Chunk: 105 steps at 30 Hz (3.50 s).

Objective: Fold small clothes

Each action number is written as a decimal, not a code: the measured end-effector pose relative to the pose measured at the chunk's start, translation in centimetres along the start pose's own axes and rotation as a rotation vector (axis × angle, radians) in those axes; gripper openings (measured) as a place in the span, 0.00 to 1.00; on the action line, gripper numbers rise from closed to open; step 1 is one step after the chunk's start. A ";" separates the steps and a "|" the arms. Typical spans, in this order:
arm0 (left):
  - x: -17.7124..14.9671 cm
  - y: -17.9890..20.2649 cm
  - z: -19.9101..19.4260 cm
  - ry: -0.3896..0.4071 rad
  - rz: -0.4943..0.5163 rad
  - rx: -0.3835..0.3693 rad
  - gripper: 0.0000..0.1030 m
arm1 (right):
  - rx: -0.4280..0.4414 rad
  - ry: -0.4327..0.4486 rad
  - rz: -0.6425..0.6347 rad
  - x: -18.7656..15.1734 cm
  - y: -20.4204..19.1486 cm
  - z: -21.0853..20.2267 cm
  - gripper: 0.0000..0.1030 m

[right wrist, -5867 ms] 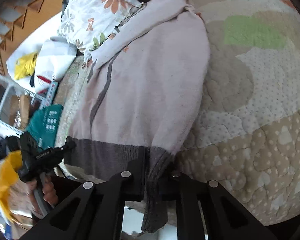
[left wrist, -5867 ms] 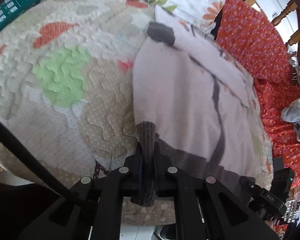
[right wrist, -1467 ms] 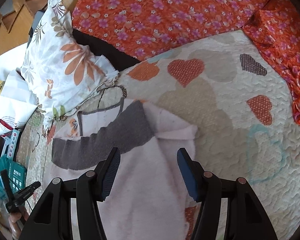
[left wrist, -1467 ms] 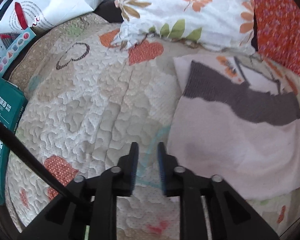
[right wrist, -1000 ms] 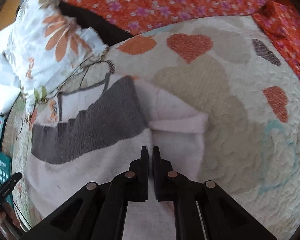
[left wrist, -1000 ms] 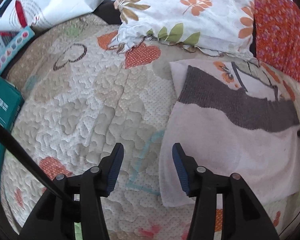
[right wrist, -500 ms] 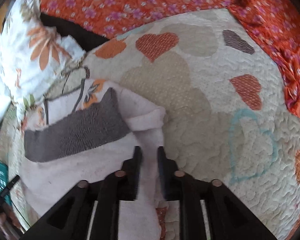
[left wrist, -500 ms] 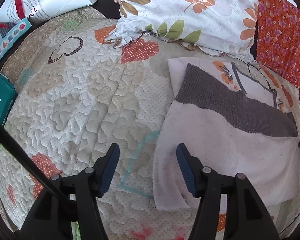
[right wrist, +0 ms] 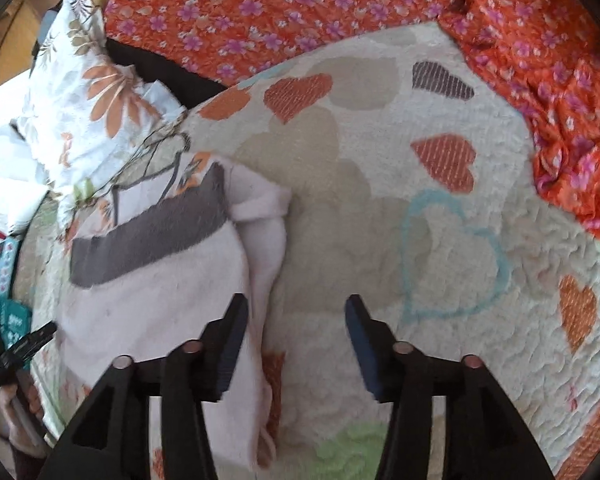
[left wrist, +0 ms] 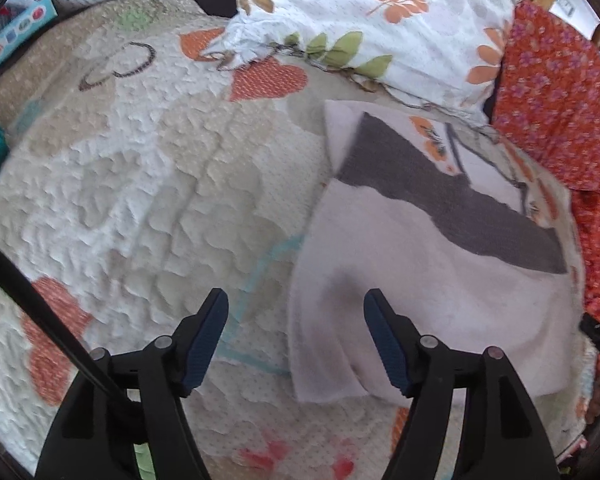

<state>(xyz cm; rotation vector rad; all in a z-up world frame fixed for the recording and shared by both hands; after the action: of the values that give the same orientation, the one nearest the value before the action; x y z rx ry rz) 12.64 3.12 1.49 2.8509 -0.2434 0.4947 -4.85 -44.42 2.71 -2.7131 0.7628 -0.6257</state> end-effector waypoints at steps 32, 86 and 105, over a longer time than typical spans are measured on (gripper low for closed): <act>3.1 -6.6 -2.0 -0.017 -0.281 -0.061 0.55 | -0.042 0.022 -0.691 -11.8 -24.1 4.9 0.57; 2.9 1.6 -0.4 -0.085 -0.183 -0.158 0.63 | -0.163 0.079 0.026 -0.7 -7.5 -2.0 0.09; -0.5 14.3 2.2 -0.146 0.102 -0.174 0.64 | -0.016 0.131 -0.098 2.2 -6.7 -0.5 0.41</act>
<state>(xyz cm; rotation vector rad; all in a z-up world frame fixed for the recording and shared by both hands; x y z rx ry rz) 9.95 -11.09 2.25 2.7162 -0.4371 0.2691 -0.49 -40.08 6.18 -2.7592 0.6708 -0.8298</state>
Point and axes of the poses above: each gripper's, at about its wrist camera, not at the fingertips, and z roughly the way its jaws point, y to its right, x to its top, the point moved 3 cm from there along z, roughly the way its jaws point, and after that the axes turned 4 degrees about -y, right-handed, at the moved point
